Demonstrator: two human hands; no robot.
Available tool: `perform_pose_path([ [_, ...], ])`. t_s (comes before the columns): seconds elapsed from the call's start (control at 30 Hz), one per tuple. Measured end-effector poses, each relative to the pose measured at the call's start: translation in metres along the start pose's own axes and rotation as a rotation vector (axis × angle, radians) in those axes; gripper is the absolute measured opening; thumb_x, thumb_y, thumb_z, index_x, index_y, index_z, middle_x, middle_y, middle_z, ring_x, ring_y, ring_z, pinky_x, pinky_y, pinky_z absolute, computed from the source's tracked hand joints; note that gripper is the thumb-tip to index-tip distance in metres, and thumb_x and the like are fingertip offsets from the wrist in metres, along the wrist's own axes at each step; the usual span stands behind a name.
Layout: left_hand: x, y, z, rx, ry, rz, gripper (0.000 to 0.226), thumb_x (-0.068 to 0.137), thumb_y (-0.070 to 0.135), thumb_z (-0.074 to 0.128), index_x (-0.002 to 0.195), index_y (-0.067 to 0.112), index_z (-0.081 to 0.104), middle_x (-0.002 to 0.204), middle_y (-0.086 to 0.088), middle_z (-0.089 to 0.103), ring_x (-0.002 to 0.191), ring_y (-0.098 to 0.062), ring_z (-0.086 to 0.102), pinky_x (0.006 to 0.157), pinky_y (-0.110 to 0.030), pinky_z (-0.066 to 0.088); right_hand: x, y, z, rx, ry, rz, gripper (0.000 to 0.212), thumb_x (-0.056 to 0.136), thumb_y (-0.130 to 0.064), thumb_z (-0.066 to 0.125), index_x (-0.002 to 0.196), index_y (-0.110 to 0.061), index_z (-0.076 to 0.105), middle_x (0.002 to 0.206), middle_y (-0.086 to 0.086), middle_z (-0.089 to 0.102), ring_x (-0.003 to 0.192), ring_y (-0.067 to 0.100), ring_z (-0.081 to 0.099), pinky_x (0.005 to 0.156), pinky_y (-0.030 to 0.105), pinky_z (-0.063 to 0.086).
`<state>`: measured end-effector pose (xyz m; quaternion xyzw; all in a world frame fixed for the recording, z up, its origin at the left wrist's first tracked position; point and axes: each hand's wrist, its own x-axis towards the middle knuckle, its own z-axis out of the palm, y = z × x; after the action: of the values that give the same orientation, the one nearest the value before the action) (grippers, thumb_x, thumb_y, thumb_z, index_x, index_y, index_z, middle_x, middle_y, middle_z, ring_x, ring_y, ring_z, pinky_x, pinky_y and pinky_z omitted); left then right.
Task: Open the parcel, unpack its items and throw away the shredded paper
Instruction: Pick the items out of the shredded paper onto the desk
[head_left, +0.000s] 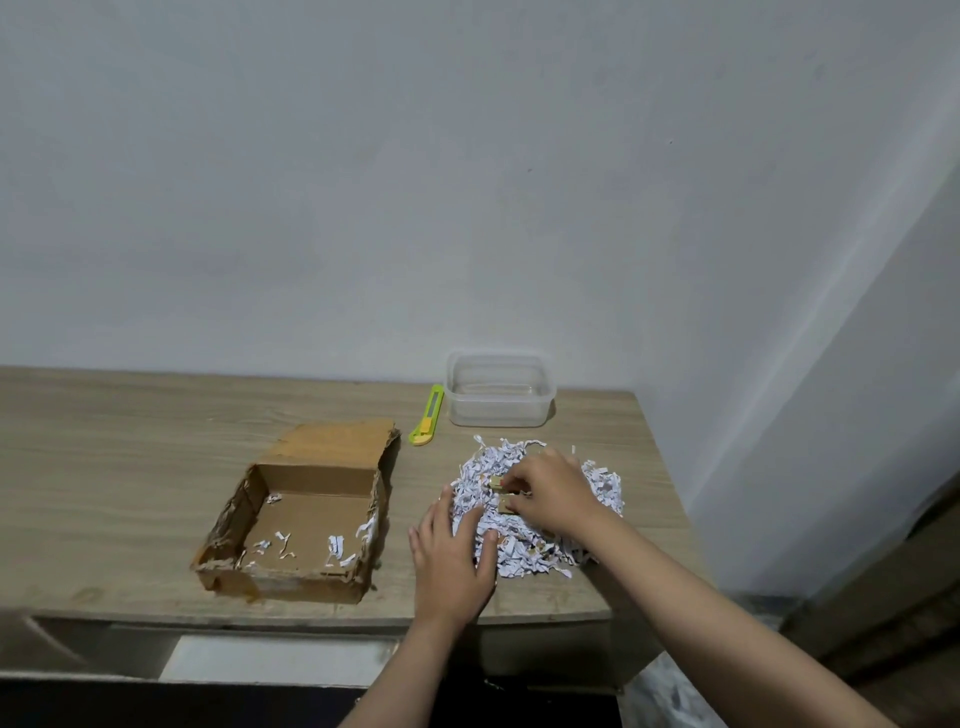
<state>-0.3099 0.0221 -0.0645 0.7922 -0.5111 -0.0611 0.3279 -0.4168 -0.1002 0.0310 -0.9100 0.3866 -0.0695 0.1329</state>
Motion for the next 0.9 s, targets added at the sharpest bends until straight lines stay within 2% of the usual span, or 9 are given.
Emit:
perform_pose_path([
  [0.13, 0.000, 0.000, -0.001, 0.004, -0.025, -0.012, 0.039, 0.089, 0.050, 0.039, 0.123, 0.034, 0.050, 0.153, -0.002, 0.027, 0.138, -0.026, 0.024, 0.110, -0.057, 0.023, 0.010, -0.005, -0.001, -0.006, -0.094, 0.000, 0.022, 0.078, -0.034, 0.068, 0.096, -0.022, 0.070, 0.089, -0.002, 0.071, 0.103, 0.024, 0.056, 0.097, 0.037, 0.037],
  [0.3, 0.001, -0.001, 0.000, 0.010, -0.023, -0.008, 0.041, 0.088, 0.052, 0.038, 0.124, 0.035, 0.049, 0.151, -0.002, 0.030, 0.137, -0.026, 0.026, 0.110, -0.056, 0.024, 0.009, -0.002, -0.008, 0.015, -0.175, -0.041, 0.023, 0.082, -0.029, 0.061, 0.104, -0.024, 0.067, 0.093, 0.000, 0.068, 0.108, 0.025, 0.051, 0.093, 0.037, 0.037],
  [0.4, 0.002, -0.001, 0.001, 0.012, -0.032, -0.018, 0.041, 0.088, 0.052, 0.038, 0.124, 0.035, 0.048, 0.151, -0.002, 0.029, 0.137, -0.025, 0.024, 0.110, -0.055, 0.023, 0.004, 0.003, -0.019, 0.064, -0.101, -0.034, 0.018, 0.084, -0.029, 0.056, 0.099, -0.026, 0.066, 0.105, -0.003, 0.065, 0.108, 0.020, 0.051, 0.097, 0.042, 0.038],
  [0.47, 0.002, 0.000, 0.000, 0.016, -0.036, -0.021, 0.041, 0.088, 0.052, 0.038, 0.125, 0.036, 0.047, 0.152, -0.002, 0.029, 0.138, -0.025, 0.023, 0.111, -0.054, 0.022, 0.001, 0.007, -0.028, 0.120, -0.050, -0.022, 0.014, 0.084, -0.033, 0.057, 0.096, -0.028, 0.063, 0.100, -0.008, 0.063, 0.101, 0.014, 0.052, 0.097, 0.041, 0.040],
  [0.53, 0.002, 0.000, -0.001, 0.017, -0.044, -0.024, 0.041, 0.089, 0.052, 0.039, 0.126, 0.036, 0.046, 0.152, -0.002, 0.028, 0.138, -0.024, 0.022, 0.112, -0.053, 0.021, -0.002, 0.011, -0.037, 0.181, 0.004, -0.006, 0.010, 0.082, -0.033, 0.060, 0.090, -0.029, 0.062, 0.091, -0.011, 0.063, 0.090, 0.012, 0.056, 0.090, 0.040, 0.047],
  [0.6, 0.003, 0.001, -0.001, 0.007, -0.055, -0.032, 0.040, 0.089, 0.051, 0.040, 0.126, 0.036, 0.046, 0.153, -0.002, 0.026, 0.139, -0.024, 0.021, 0.112, -0.054, 0.020, -0.006, 0.014, -0.046, 0.290, 0.042, 0.018, 0.009, 0.081, -0.027, 0.062, 0.088, -0.023, 0.063, 0.085, -0.005, 0.065, 0.082, 0.015, 0.060, 0.078, 0.039, 0.053],
  [0.7, 0.002, 0.002, -0.002, 0.003, -0.060, -0.034, 0.039, 0.090, 0.049, 0.042, 0.127, 0.036, 0.046, 0.153, -0.001, 0.026, 0.139, -0.024, 0.020, 0.113, -0.054, 0.020, -0.010, 0.013, -0.058, 0.463, 0.117, 0.062, 0.009, 0.082, -0.018, 0.063, 0.091, -0.018, 0.064, 0.084, 0.001, 0.065, 0.069, 0.011, 0.058, 0.061, 0.021, 0.048],
  [0.77, 0.002, 0.002, -0.002, 0.004, -0.059, -0.033, 0.039, 0.090, 0.049, 0.042, 0.126, 0.036, 0.046, 0.153, -0.001, 0.027, 0.139, -0.024, 0.021, 0.113, -0.054, 0.020, -0.012, 0.014, -0.060, 0.583, 0.156, 0.100, 0.010, 0.082, -0.014, 0.062, 0.088, -0.021, 0.063, 0.076, -0.001, 0.063, 0.062, 0.006, 0.053, 0.058, 0.019, 0.044],
  [0.9, 0.002, 0.003, -0.003, 0.007, -0.055, -0.034, 0.039, 0.090, 0.050, 0.042, 0.126, 0.036, 0.047, 0.152, -0.001, 0.029, 0.139, -0.023, 0.022, 0.113, -0.051, 0.021, -0.016, 0.014, -0.059, 0.761, 0.236, 0.160, 0.016, 0.081, -0.008, 0.066, 0.081, -0.023, 0.063, 0.060, -0.004, 0.053, 0.056, 0.008, 0.048, 0.058, 0.020, 0.046],
])
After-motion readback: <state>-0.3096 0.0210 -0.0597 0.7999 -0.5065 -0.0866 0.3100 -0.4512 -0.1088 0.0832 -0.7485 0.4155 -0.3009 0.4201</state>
